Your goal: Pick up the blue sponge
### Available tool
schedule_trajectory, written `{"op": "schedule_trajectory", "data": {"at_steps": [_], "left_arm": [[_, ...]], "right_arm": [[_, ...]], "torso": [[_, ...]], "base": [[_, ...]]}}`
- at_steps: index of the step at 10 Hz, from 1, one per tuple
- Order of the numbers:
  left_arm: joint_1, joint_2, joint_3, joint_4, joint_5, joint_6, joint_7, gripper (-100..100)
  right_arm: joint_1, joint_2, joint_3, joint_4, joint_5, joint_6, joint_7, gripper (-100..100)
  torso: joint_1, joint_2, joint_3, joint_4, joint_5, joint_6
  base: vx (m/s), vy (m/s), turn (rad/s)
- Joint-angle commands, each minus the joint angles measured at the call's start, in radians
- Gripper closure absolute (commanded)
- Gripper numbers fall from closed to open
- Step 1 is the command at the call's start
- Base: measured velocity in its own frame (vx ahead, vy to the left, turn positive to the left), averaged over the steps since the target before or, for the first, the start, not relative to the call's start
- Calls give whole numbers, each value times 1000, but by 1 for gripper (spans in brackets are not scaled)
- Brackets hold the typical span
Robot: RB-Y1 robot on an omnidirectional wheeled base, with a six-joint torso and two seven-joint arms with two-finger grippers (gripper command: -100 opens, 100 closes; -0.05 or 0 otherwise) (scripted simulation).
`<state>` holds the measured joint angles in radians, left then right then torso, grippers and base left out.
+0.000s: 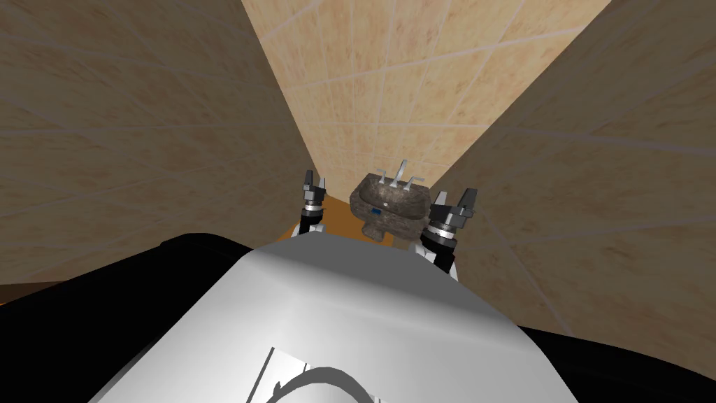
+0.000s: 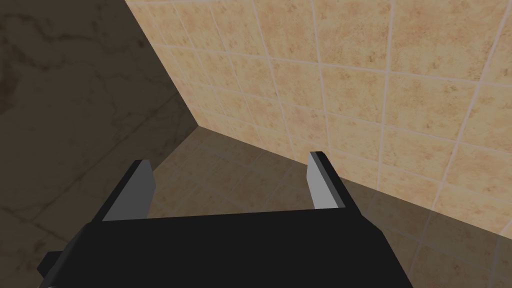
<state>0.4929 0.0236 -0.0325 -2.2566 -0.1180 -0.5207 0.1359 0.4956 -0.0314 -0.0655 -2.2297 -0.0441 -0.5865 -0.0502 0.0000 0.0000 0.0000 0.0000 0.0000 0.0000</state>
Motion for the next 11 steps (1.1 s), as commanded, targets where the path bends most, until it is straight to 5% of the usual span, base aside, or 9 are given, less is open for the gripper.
{"op": "schedule_trajectory", "data": {"at_steps": [1,11], "left_arm": [[0,0,0,0,0,0,0,0],[0,0,0,0,0,0,0,0]], "right_arm": [[24,-36,-1,-2,16,-3,-4,-100],[284,-111,-32,-43,241,-49,-41,-100]], "torso": [[0,0,0,0,0,0],[6,-6,-4,-2,1,1]], "base": [[49,26,66],[106,73,64]]}}
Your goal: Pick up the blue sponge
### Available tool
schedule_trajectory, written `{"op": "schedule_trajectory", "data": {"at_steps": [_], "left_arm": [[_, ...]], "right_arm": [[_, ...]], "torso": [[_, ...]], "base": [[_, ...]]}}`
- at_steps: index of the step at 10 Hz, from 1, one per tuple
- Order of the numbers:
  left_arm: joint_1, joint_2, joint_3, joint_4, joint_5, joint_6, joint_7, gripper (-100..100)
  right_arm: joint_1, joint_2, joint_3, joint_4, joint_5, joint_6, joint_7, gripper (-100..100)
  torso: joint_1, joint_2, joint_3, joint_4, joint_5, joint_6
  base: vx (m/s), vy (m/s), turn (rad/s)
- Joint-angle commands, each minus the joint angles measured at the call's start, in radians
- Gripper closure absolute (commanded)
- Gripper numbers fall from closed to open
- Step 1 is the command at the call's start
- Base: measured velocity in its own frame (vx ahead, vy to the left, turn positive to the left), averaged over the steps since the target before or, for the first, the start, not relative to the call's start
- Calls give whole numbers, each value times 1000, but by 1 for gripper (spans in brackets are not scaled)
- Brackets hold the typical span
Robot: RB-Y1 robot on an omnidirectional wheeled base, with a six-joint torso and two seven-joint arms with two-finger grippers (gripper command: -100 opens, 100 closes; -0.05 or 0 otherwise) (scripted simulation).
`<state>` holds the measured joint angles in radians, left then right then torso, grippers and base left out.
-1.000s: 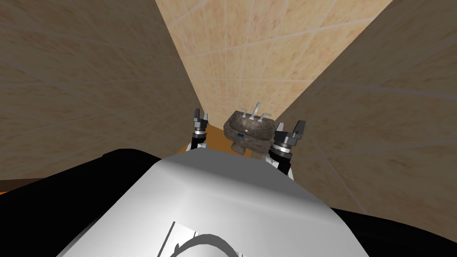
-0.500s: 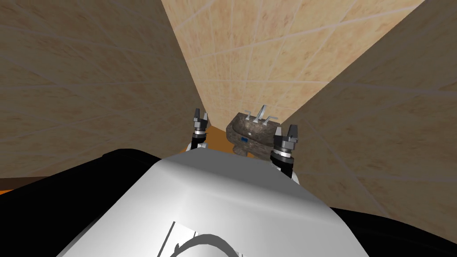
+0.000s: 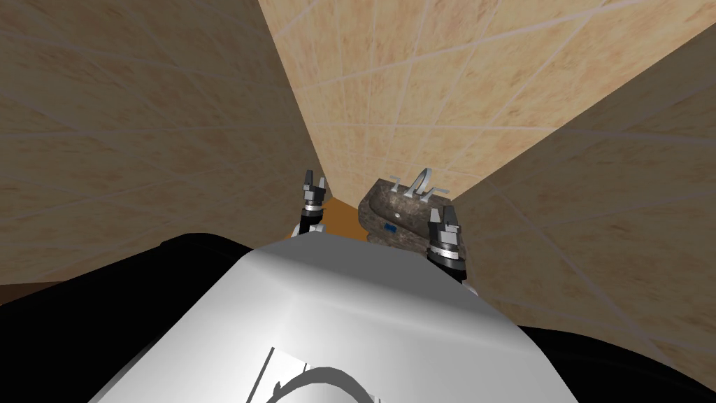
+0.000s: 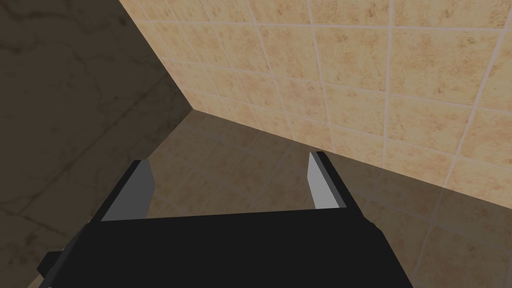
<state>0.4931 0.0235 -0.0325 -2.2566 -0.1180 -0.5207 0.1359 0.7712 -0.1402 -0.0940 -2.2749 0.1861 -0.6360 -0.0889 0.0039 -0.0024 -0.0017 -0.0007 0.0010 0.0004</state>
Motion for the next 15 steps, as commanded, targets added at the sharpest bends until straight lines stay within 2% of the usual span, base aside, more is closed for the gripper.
{"op": "schedule_trajectory", "data": {"at_steps": [1,10,11,15], "left_arm": [[0,0,0,0,0,0,0,0],[0,0,0,0,0,0,0,0],[0,0,0,0,0,0,0,0],[0,0,0,0,0,0,0,0]], "right_arm": [[50,-5,-12,-3,50,-9,-7,-100],[50,-5,-12,-3,54,-9,-7,-100],[86,-49,-46,8,99,-7,-12,-100],[173,-154,-138,27,211,5,-23,-100]], "torso": [[0,0,0,0,0,0],[-1,3,2,1,0,0],[-2,3,2,1,-1,0],[2,3,2,1,0,0]], "base": [[22,28,-81],[0,5,13],[5,47,9],[15,85,-4]]}}
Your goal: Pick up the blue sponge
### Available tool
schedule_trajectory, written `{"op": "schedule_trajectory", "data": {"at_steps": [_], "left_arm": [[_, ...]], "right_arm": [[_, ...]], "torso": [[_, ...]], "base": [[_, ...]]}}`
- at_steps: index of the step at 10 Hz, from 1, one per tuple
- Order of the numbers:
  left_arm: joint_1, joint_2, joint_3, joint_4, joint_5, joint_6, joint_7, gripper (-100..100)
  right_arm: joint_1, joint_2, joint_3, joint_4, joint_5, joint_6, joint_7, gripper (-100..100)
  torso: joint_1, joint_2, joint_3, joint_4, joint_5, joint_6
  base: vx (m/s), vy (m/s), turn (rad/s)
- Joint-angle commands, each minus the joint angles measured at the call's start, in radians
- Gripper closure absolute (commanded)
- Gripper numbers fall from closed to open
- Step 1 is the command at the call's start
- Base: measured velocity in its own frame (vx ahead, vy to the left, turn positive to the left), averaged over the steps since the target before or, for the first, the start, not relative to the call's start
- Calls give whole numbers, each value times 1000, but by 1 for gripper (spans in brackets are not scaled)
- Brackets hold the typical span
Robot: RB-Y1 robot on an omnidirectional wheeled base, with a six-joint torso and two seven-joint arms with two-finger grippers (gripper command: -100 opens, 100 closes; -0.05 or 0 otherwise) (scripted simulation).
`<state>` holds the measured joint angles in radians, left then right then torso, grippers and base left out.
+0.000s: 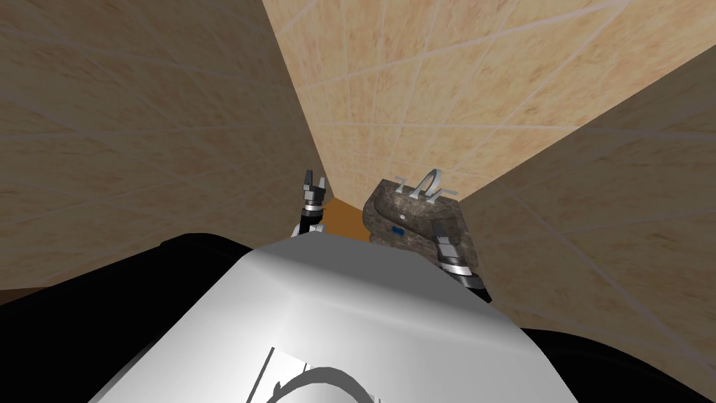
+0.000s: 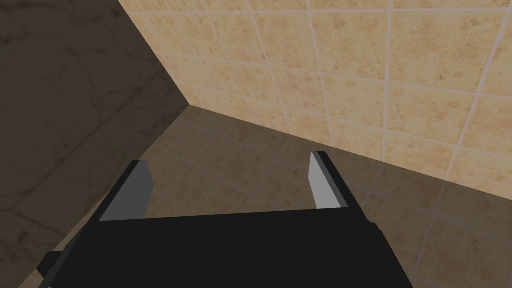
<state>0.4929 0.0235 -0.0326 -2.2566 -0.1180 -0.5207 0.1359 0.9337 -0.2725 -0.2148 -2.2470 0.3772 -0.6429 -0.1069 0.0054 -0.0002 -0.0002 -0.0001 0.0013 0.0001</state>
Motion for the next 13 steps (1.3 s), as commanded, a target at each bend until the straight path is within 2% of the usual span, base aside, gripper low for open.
{"op": "schedule_trajectory", "data": {"at_steps": [1,2,4,5,6,7,8,9,11,12,13], "left_arm": [[0,0,0,0,0,0,0,0],[0,0,0,0,0,0,0,0],[0,0,0,0,0,0,0,0],[0,0,0,0,0,0,0,0],[0,0,0,0,0,0,0,0],[0,0,0,0,0,0,0,0],[0,0,0,0,0,0,0,0],[0,0,0,0,0,0,0,0],[0,0,0,0,0,0,0,0],[0,0,0,0,0,0,0,0],[0,0,0,0,0,0,0,0]], "right_arm": [[38,-50,-48,5,50,17,-8,-100],[38,-55,-48,5,64,17,-8,-100],[99,-126,-115,18,127,28,-16,-100],[99,-127,-115,18,148,28,-16,-100],[131,-167,-150,24,183,33,-20,-100],[131,-167,-150,24,193,33,-20,-100],[165,-207,-187,31,231,39,-23,-100],[165,-207,-187,31,239,39,-23,-100],[227,-278,-252,45,309,48,-30,-100],[234,-292,-260,45,334,48,-30,-100],[265,-336,-296,52,368,52,-33,-100]], "torso": [[0,0,0,0,0,0],[0,0,0,0,0,0],[-2,1,1,0,0,0],[-1,1,1,0,0,0],[-1,1,0,0,0,0],[-1,1,1,0,0,0],[-1,1,1,0,0,0],[-1,1,0,0,0,0],[-1,0,0,0,0,0],[0,0,0,0,0,0],[-1,0,0,0,0,0]], "base": [[14,81,-11],[-2,55,-7],[0,66,-6],[9,61,-10],[2,65,-4],[1,55,-6],[7,67,-3],[7,52,-8],[17,73,-7],[13,64,-6],[15,79,2]]}}
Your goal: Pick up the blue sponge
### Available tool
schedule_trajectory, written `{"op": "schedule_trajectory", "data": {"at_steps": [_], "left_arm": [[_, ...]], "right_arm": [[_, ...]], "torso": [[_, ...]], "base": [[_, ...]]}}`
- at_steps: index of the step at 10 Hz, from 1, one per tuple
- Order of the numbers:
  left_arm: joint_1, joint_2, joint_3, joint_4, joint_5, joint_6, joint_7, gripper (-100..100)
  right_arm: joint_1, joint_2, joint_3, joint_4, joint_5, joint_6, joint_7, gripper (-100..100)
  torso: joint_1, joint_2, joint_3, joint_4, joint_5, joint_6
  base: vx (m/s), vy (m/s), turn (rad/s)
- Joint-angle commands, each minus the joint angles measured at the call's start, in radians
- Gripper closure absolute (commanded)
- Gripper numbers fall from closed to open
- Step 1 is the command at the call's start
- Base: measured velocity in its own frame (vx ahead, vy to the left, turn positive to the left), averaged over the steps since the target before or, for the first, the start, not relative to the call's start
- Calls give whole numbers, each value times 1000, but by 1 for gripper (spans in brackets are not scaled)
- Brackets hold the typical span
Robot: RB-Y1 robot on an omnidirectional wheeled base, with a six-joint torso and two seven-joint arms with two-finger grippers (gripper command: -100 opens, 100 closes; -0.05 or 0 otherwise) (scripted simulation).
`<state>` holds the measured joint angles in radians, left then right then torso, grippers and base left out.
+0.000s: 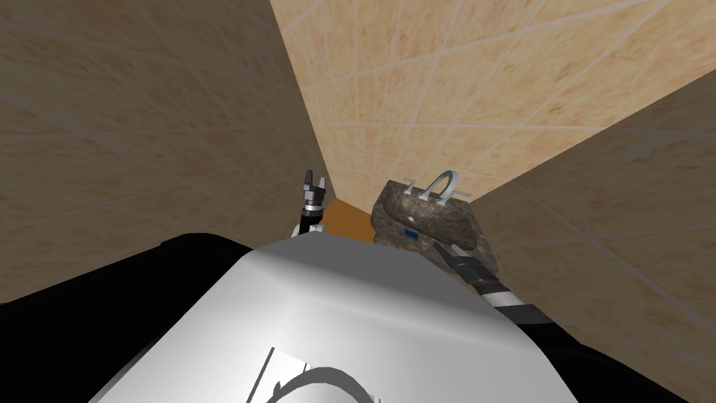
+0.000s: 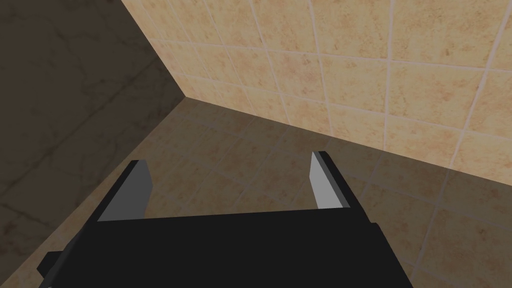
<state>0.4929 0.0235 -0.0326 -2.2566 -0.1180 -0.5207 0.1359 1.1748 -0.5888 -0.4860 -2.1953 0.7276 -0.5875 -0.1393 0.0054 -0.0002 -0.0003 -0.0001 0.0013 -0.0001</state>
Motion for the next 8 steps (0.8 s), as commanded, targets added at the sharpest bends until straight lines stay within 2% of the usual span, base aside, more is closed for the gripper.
{"op": "schedule_trajectory", "data": {"at_steps": [1,2,3,5,6,7,8], "left_arm": [[0,0,0,0,0,0,0,0],[0,0,0,0,0,0,0,0],[0,0,0,0,0,0,0,0],[0,0,0,0,0,0,0,0],[0,0,0,0,0,0,0,0],[0,0,0,0,0,0,0,0],[0,0,0,0,0,0,0,0]], "right_arm": [[29,-20,-25,0,32,-3,-1,-100],[64,-62,-60,7,71,0,-3,-100],[64,-64,-60,7,79,0,-3,-100],[129,-145,-125,24,151,3,-8,-100],[134,-152,-127,24,170,3,-8,-100],[168,-189,-158,32,209,4,-9,-100],[168,-196,-158,32,214,4,-9,-100]], "torso": [[0,0,0,0,0,0],[-1,0,0,0,0,0],[-1,0,0,0,0,0],[-1,-1,-1,0,0,0],[1,-1,-1,0,0,0],[0,0,0,0,0,0],[-1,-1,0,0,0,0]], "base": [[16,67,-4],[10,65,-2],[16,51,-3],[34,81,4],[16,71,-6],[24,66,4],[25,53,1]]}}
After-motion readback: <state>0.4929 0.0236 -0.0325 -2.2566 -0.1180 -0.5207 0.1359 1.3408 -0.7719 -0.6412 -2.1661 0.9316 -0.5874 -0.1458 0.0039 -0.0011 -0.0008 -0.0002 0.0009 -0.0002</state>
